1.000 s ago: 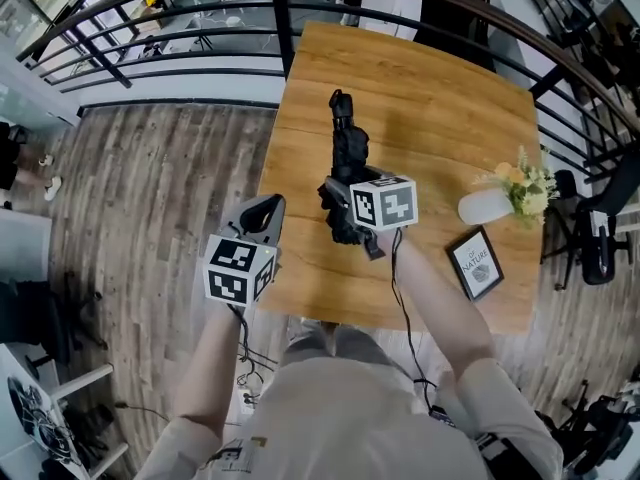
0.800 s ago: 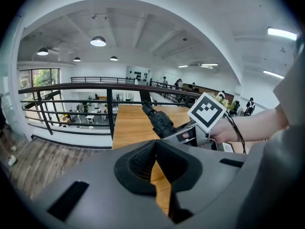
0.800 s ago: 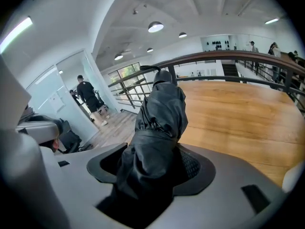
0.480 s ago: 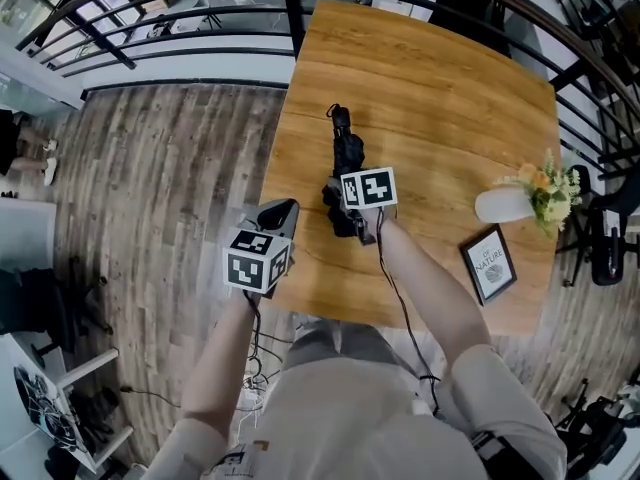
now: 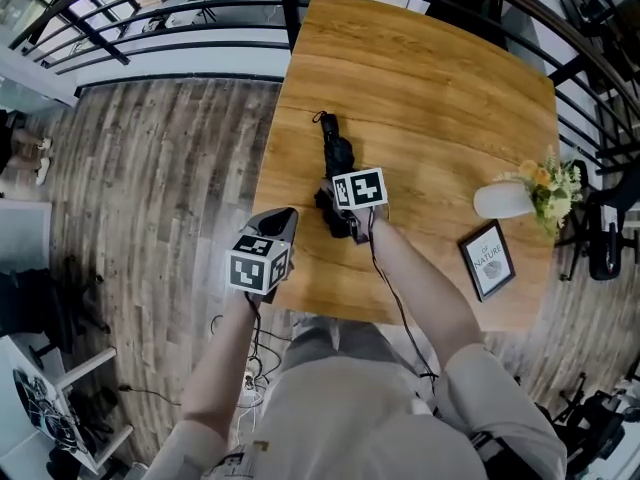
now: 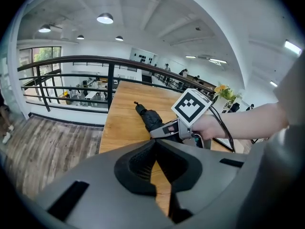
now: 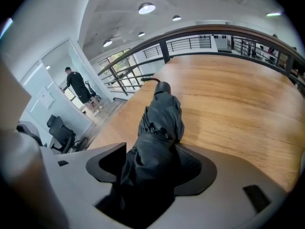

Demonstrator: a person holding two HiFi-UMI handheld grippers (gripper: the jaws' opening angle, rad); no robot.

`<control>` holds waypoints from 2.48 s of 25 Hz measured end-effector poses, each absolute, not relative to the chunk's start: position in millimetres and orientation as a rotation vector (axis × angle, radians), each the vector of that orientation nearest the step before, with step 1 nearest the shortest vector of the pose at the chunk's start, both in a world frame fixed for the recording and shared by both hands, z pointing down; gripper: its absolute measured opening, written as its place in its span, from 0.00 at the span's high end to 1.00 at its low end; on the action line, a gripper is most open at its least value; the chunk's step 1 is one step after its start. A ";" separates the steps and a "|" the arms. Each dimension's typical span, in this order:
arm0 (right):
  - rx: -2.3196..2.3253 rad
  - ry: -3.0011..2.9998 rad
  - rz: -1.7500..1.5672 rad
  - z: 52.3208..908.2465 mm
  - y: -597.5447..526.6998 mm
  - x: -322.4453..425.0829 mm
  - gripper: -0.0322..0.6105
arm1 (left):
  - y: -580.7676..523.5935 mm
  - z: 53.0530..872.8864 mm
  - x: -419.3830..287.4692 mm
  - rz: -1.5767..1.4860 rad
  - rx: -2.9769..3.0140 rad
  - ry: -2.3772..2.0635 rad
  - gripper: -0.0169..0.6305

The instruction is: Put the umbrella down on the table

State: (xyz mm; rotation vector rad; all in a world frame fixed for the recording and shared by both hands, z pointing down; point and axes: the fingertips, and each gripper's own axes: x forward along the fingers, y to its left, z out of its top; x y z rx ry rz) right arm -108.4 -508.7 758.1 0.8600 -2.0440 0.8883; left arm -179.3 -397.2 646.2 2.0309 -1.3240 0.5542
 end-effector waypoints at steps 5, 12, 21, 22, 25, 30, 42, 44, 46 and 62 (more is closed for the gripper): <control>0.878 -2.239 0.668 705.4 -518.8 -110.2 0.49 | -401.4 629.3 -176.6 0.528 2.066 -1.343 0.95; 0.950 -2.477 0.626 575.3 -521.6 -90.6 0.71 | -413.1 557.4 -184.7 0.459 2.176 -1.453 0.95; 1.019 -2.803 0.452 398.0 -468.4 -56.1 0.83 | -398.9 432.5 -180.7 0.402 2.419 -1.584 0.95; 1.023 -2.828 0.416 381.8 -459.0 -51.8 0.84 | -393.9 419.8 -178.5 0.393 2.446 -1.601 0.95; 1.039 -2.882 0.304 340.3 -429.2 -37.8 0.85 | -375.8 385.4 -168.7 0.347 2.517 -1.628 0.95; 1.064 -2.939 0.105 288.2 -384.3 -22.5 0.87 | -350.8 339.7 -153.7 0.287 2.636 -1.626 0.95; 1.123 -2.976 -0.077 243.9 -307.6 6.4 0.90 | -292.0 289.4 -137.7 0.266 2.781 -1.708 0.95; 1.134 -2.980 -0.080 240.4 -297.4 12.3 0.91 | -284.1 288.2 -136.5 0.272 2.785 -1.710 0.95; 1.142 -2.978 -0.073 239.9 -290.0 18.0 0.91 | -277.7 288.1 -134.8 0.267 2.782 -1.704 0.95; 1.119 -2.901 -0.036 264.6 -269.6 21.1 0.91 | -242.5 288.6 -124.1 0.264 2.771 -1.678 0.95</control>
